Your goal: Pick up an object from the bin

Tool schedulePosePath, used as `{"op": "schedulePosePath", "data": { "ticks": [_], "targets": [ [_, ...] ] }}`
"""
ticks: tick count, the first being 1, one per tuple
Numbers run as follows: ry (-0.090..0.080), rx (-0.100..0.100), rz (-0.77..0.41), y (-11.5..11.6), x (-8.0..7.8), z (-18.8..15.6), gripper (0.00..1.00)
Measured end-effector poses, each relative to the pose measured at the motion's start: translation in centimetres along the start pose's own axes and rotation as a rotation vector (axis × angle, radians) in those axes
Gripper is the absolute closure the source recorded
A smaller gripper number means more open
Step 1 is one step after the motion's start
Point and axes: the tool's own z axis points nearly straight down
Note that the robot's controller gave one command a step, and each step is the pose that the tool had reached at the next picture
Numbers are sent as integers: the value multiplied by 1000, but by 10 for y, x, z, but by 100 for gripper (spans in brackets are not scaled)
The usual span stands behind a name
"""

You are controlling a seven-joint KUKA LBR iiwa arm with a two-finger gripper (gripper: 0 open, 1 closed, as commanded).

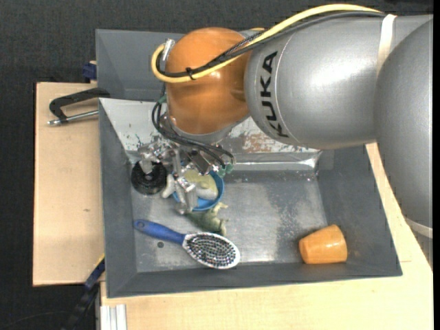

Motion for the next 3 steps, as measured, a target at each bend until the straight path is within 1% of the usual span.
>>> {"op": "schedulePosePath", "data": {
  "ticks": [1,2,3],
  "targets": [
    [14,0,196,-36,31,85,0],
    [6,1,80,-98,65,125,0],
    [1,1,78,-96,62,122,100]
  ]
}}
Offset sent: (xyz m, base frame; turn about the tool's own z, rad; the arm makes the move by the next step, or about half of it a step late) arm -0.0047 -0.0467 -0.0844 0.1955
